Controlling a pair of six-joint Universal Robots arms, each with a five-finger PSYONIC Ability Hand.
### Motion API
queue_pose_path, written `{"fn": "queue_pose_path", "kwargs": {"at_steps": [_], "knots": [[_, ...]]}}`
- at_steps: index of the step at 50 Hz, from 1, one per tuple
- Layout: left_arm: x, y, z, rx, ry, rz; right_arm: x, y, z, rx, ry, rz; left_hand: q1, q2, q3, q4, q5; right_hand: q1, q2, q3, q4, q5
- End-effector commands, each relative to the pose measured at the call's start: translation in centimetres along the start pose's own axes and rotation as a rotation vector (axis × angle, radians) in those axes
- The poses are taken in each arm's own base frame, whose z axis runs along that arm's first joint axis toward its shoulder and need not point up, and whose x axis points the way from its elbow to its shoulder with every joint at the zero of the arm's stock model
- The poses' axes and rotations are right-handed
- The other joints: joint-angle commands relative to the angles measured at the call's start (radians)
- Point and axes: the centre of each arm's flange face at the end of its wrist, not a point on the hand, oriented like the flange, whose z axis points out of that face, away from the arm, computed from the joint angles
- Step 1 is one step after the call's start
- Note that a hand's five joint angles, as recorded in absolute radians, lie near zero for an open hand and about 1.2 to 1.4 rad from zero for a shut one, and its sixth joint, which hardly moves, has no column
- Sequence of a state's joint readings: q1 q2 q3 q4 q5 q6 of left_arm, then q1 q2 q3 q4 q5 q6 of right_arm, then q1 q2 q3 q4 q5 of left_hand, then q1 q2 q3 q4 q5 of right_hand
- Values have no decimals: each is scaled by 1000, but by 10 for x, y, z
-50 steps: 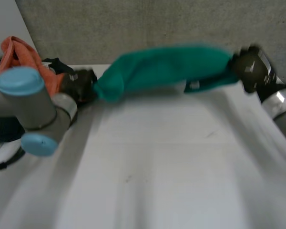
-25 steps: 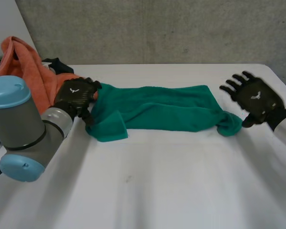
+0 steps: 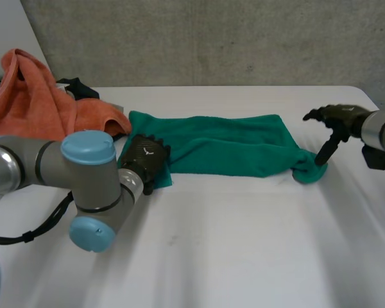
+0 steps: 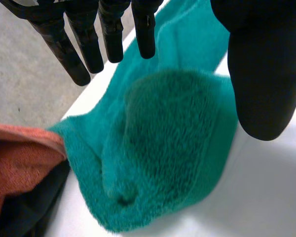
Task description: Fold the laundry.
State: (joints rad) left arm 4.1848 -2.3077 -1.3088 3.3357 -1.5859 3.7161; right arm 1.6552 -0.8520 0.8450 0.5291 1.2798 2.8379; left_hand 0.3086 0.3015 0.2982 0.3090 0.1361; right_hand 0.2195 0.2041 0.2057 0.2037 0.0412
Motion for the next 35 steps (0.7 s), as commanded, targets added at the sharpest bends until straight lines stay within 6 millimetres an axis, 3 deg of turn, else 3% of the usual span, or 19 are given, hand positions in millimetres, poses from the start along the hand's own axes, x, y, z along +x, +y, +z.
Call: {"fn": "queue_pose_path", "kwargs": {"at_steps": [1, 6, 12, 14, 16, 20, 27, 31, 35], "knots": [[-11, 13, 18, -40, -8, 0, -6, 31, 35, -91, -12, -27, 137, 144, 147, 136, 135, 116, 131, 130, 132, 120], [-14, 13, 22, -14, 15, -8, -11, 42, 42, -115, -28, -35, 283, 290, 294, 283, 281, 246, 261, 259, 261, 249], [-20, 15, 30, 22, 24, -18, -14, 50, 50, -92, -29, -39, 829, 836, 839, 829, 827, 527, 543, 541, 543, 531], [-23, 16, 32, 38, 20, -31, -13, 50, 53, -78, -23, -42, 1043, 1050, 1054, 1043, 1041, 755, 771, 769, 771, 759], [-25, 16, 33, 44, 16, -41, -12, 49, 52, -72, -13, -44, 1088, 1095, 1098, 1087, 1086, 1174, 1190, 1188, 1190, 1178], [-33, 13, 33, 50, -12, -68, -8, 38, 41, -50, -5, -52, 1088, 1095, 1098, 1087, 1086, 1177, 1192, 1191, 1193, 1181], [-79, -18, 5, 62, -116, -201, -11, 11, -9, -10, 4, -229, 1088, 1095, 1098, 1087, 1086, 1177, 1192, 1191, 1193, 1181], [-103, -31, -24, 51, -120, -291, -17, 5, -44, 12, 17, -479, 1088, 1095, 1098, 1087, 1086, 1177, 1192, 1191, 1193, 1181], [-97, -24, -48, -56, -13, -322, -26, 13, -66, -4, 5, -711, 1088, 1095, 1098, 1087, 1086, 1177, 1192, 1191, 1193, 1181]]}}
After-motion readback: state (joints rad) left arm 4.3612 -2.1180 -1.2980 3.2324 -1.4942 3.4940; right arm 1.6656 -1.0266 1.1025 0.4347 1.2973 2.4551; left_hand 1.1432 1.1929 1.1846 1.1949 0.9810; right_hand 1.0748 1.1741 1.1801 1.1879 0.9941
